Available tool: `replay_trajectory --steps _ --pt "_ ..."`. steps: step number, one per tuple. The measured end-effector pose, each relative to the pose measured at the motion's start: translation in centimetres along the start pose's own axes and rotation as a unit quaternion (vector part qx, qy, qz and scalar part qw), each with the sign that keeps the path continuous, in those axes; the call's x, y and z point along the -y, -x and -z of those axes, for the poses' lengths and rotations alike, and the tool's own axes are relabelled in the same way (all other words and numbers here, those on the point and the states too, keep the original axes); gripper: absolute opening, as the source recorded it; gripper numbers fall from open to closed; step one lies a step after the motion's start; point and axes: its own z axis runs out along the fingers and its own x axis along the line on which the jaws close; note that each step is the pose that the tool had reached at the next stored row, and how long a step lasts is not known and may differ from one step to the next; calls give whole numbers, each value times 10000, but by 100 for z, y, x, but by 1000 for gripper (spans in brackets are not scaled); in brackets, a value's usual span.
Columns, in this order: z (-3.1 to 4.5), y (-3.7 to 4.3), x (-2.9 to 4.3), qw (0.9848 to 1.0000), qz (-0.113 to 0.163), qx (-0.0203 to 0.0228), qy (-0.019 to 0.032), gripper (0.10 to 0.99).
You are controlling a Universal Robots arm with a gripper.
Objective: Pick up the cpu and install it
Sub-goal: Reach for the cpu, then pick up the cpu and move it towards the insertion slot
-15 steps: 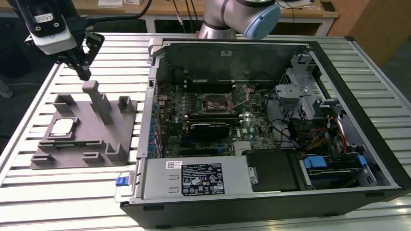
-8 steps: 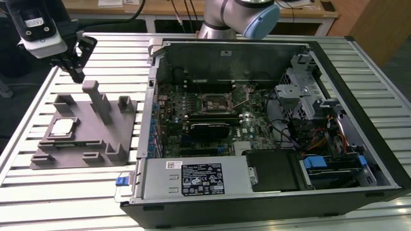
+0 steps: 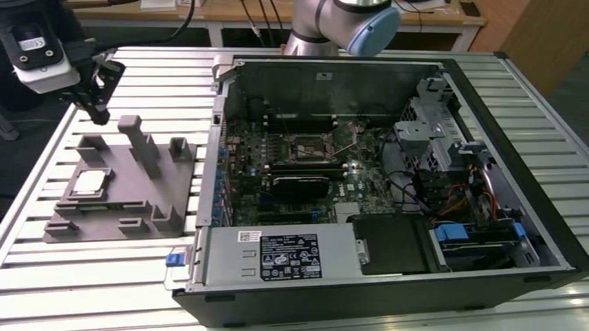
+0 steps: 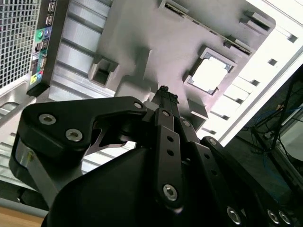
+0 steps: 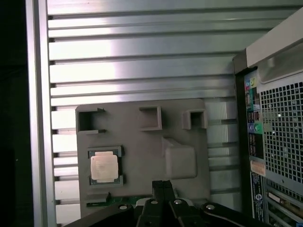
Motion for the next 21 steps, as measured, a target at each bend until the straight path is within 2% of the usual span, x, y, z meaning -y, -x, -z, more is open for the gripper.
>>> replay_trajectory --steps 4,7,10,15,21 --pt "-46 -91 9 10000 0 0 0 106" --pt "-103 -193 19 10000 0 0 -1 106" --pt "-139 -236 24 10000 1 0 0 106" --pt "-191 -284 30 10000 0 -1 0 106" --pt "-195 -286 30 10000 0 -1 -1 106"
